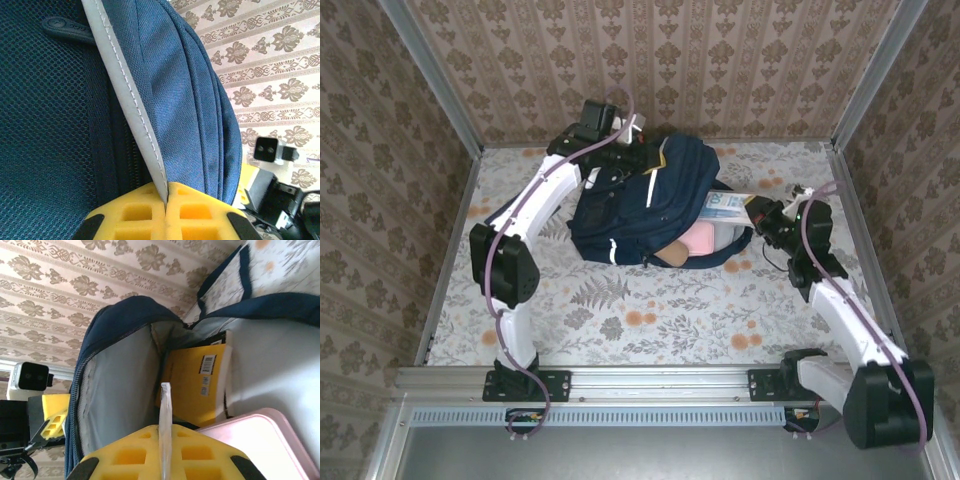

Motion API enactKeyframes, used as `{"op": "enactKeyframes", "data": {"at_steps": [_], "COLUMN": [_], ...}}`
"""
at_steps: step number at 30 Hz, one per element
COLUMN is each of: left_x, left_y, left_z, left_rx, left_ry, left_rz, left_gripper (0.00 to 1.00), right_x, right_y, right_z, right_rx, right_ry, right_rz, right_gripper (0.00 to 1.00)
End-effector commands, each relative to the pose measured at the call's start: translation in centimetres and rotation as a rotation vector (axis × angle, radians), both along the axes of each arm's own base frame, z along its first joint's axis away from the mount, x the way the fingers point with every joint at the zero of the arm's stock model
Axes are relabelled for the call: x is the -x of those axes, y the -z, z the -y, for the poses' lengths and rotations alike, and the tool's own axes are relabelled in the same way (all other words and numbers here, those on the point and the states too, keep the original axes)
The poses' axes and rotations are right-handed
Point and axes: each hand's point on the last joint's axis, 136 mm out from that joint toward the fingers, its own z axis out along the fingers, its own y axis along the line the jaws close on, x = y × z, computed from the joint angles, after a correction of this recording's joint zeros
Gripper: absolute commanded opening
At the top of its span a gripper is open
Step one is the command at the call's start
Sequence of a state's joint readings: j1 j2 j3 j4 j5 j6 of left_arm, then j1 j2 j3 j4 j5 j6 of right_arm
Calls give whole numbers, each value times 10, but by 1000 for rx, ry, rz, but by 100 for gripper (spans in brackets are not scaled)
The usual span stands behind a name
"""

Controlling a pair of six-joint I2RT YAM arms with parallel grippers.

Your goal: Pack the student bag

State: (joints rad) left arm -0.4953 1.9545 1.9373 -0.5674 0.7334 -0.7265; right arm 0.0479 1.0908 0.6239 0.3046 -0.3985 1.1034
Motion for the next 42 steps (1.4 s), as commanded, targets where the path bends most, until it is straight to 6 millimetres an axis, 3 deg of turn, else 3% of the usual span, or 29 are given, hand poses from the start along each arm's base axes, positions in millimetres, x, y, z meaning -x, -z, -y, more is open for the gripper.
{"op": "enactKeyframes", "data": {"at_steps": [1,5,6,10,11,12,13,14,17,20,23,27,31,37,42], "left_x": [1,-2,-3,-8,-8,-8,-18,-21,-30,-36,-40,-44,-47,-47,-45], "left_y": [-46,-47,-46,-45,-45,-44,-44,-44,-41,-39,-37,-36,-34,-35,-33], "left_z": [2,1,1,-3,-2,-2,-15,-18,-28,-34,-36,-38,-39,-39,-39], "left_rx": [110,123,126,150,155,156,156,158,165,183,185,192,198,201,202], "left_ry": [37,29,26,7,7,6,-26,-34,-64,-79,-87,-92,-100,-96,-98], "left_rz": [101,91,88,66,60,57,55,57,41,27,26,22,14,17,11], "left_gripper": [0,0,0,0,0,0,0,0,0,0,0,0,0,0,0], "right_x": [-15,-44,-54,-86,-94,-101,-107,-112,-118,-106,-88,-60,-26,24,43], "right_y": [-30,-21,-6,16,23,32,45,52,64,64,57,58,72,96,107], "right_z": [-30,-69,-82,-129,-138,-148,-156,-163,-163,-138,-119,-105,-114,-144,-156], "right_rx": [-97,-117,-113,-92,-84,-71,-58,-52,-20,141,298,361,330,247,186], "right_ry": [-111,-182,-194,-239,-247,-255,-262,-274,-266,-218,-218,-228,-334,-517,-542], "right_rz": [112,92,53,-3,-18,-43,-77,-92,-115,-131,-135,-150,-186,-226,-245], "right_gripper": [8,9,9,13,18,30,42,47,69,82,85,86,83,74,73]}}
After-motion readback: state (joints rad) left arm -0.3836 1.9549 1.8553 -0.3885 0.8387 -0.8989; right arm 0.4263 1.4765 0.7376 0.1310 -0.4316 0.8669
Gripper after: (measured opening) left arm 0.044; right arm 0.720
